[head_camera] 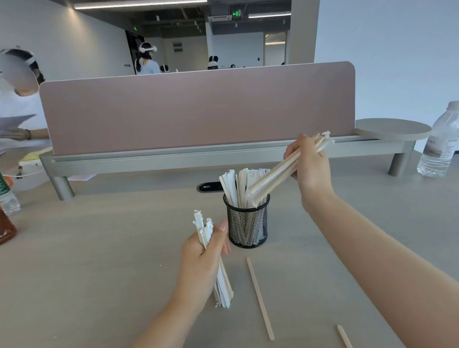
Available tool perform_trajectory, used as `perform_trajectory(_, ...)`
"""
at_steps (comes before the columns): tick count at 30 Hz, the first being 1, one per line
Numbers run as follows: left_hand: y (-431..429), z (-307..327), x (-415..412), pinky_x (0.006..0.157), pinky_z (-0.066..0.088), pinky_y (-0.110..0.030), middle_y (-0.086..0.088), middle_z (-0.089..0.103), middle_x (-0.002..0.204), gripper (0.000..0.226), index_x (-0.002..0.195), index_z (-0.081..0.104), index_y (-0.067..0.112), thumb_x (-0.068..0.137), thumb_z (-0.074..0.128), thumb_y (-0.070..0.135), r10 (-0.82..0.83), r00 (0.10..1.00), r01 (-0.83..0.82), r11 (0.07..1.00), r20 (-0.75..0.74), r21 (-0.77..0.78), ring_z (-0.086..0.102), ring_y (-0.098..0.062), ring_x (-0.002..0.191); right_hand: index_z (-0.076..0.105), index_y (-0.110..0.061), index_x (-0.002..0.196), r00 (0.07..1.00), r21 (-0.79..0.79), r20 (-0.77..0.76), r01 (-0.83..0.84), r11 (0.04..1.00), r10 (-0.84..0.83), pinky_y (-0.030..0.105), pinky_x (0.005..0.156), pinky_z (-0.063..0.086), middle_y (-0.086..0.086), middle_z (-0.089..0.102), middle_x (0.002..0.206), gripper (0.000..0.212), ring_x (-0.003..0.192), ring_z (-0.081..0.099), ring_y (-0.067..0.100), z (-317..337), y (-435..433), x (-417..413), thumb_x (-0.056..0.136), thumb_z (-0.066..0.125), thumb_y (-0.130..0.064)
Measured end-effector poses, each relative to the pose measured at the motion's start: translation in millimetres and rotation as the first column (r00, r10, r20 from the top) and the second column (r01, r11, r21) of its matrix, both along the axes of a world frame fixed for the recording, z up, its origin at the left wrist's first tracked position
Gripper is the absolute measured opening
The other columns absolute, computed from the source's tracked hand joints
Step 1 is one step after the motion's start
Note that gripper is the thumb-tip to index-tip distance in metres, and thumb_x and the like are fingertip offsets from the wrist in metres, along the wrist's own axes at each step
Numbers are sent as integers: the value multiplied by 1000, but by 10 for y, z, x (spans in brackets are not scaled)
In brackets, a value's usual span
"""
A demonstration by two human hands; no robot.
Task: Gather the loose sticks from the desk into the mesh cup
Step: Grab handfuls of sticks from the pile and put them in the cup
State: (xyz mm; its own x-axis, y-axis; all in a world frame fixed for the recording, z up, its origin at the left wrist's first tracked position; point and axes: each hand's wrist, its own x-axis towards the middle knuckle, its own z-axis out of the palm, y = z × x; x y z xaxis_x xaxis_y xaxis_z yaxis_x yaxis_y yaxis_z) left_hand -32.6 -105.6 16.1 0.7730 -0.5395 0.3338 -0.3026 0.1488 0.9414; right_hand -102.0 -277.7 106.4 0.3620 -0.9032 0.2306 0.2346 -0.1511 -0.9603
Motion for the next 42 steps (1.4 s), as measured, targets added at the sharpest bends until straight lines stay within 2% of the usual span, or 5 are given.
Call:
perform_trajectory(11,-14,-43,94,48,27,-15,10,34,45,44,42,36,22,78,51,42,42,999,-43,998,16,51,32,-8,48,46,-21,65,939,-121,-341,-2,993,-40,28,61,33,-2,45,69,21,57,38,14,-607,-228,470,85,39,-22)
perform_trajectory(21,-25,-40,117,45,28,-11,6,34,48,43,41,38,21,74,50,45,56,998,-56,996,-1,73,33,-6,46,20,-28,149,875,-140,-448,-272,952,184,34,111,26,2,30,145,73,138,28,18,-668,-180,389,87,56,-43)
perform_trajectory(29,-19,-17,143,54,28,-24,-9,37,62,44,43,40,19,75,49,47,51,999,-50,994,-11,98,34,-9,50,31,-30,146,842,-259,-467,-423,868,271,20,108,22,-11,38,150,52,139,33,7,-640,-201,194,96,35,-45)
perform_trajectory(35,-75,357,294,56,30,-30,-6,47,59,52,42,44,20,86,47,47,140,981,-145,989,-134,-32,42,-13,51,8,-27,150,783,-105,-346,-580,808,517,19,106,26,-14,36,144,83,130,36,-2,-732,-240,54,87,60,-39)
perform_trajectory(42,-655,849,612,46,35,-21,6,48,51,48,49,39,19,92,42,41,125,957,-189,953,-263,-235,44,-1,37,39,-42,128,721,-56,-408,-632,773,560,33,101,48,-5,60,129,84,120,57,12,-1255,-240,196,57,82,-30)
